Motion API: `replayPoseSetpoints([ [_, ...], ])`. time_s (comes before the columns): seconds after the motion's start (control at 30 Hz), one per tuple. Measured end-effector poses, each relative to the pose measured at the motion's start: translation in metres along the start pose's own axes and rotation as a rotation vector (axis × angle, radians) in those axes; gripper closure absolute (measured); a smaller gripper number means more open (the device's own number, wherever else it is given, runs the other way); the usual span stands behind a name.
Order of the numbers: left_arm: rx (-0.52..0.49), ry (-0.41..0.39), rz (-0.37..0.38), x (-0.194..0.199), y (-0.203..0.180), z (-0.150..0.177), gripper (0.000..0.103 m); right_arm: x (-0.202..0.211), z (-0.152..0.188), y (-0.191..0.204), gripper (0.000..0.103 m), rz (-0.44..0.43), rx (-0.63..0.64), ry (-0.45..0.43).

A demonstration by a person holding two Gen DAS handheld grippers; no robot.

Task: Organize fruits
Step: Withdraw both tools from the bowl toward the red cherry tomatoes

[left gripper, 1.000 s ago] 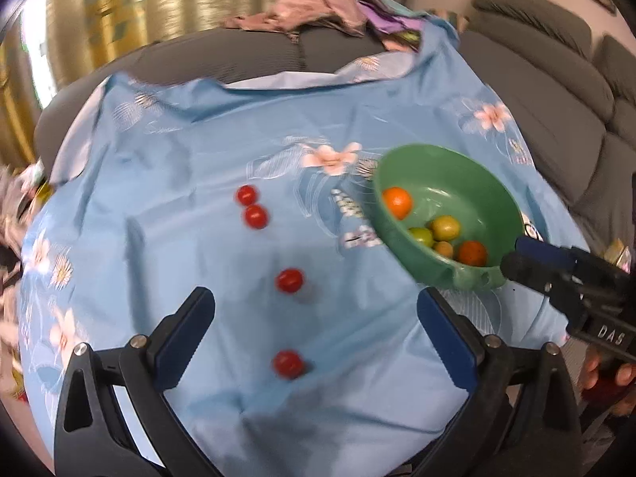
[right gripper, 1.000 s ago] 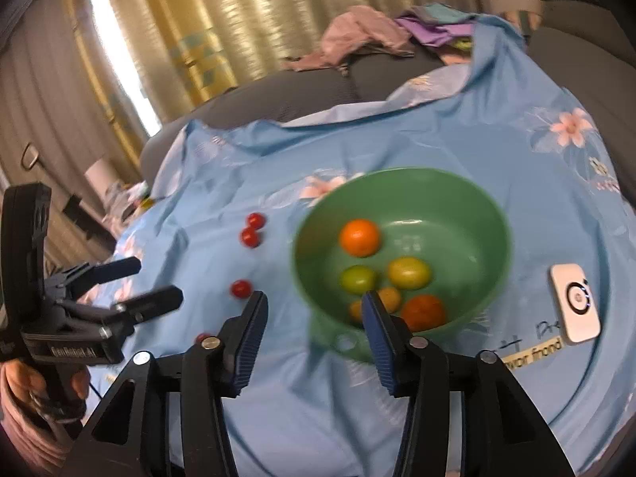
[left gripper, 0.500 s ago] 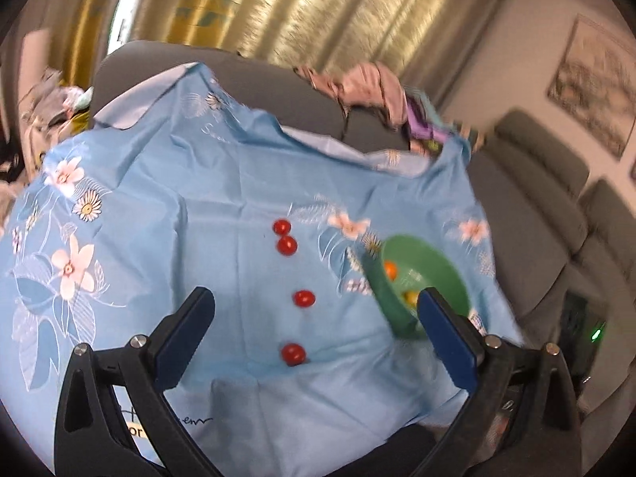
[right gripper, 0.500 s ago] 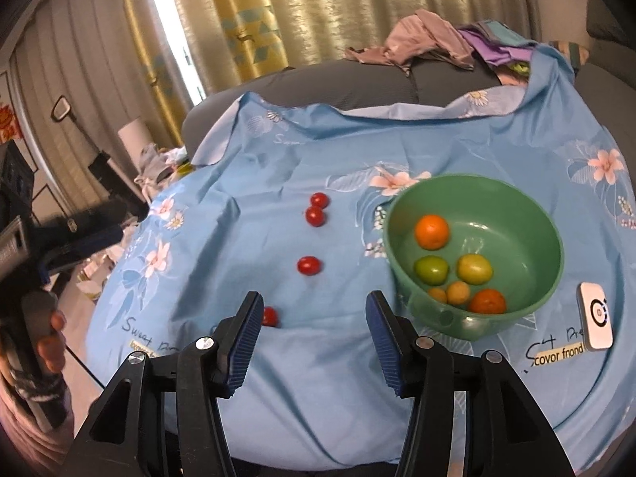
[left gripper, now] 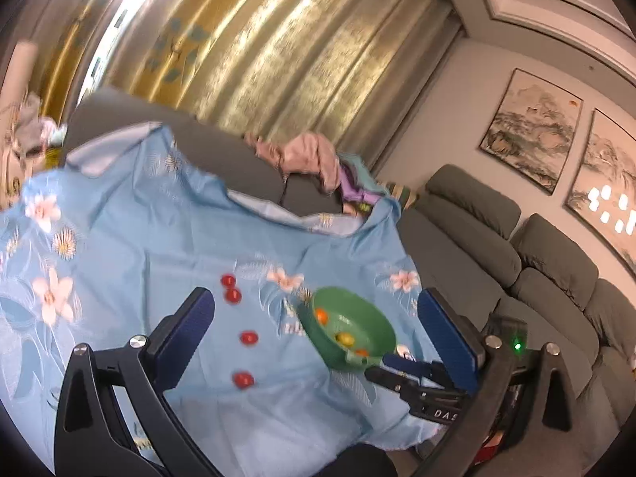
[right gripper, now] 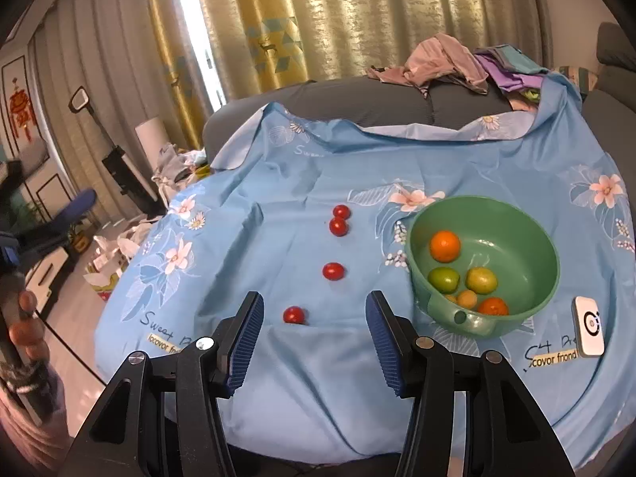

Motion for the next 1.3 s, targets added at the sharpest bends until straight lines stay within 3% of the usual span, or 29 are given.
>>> replayPoseSetpoints([
  [0.13, 0.028, 0.071, 0.002, -0.013, 0.007, 0.009, 0.001, 0.0, 0.001, 0.001, 0.049, 0.002, 0.0, 0.003],
  [0.37, -0.134, 0.115, -0.206, -0.027, 0.008, 0.024, 0.001, -0.002, 0.005, -0.008, 0.049, 0.011, -0.029, 0.001],
  [0.53, -0.246, 0.137, -0.315, -0.037, 0.016, 0.036, 0.001, -0.008, 0.005, -0.014, 0.049, 0.01, -0.043, 0.008],
  [0.77, -0.306, 0.176, -0.375, -0.053, 0.03, 0.045, 0.001, -0.018, 0.003, -0.02, 0.049, 0.005, -0.058, 0.022],
  [1.3, -0.355, 0.301, -0.428, -0.098, 0.048, 0.062, 0.001, -0.055, 0.001, -0.032, 0.049, -0.009, -0.089, 0.081],
])
Point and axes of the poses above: each gripper's, at about its wrist camera, not at the fingertips, and x roughly against the way its jaws point, y to its left, z to its underside, the point moved 1 cm from there along -x, roughly the way its jaws point, and after that the axes turned 10 degrees about -z, right-handed, at the moved point
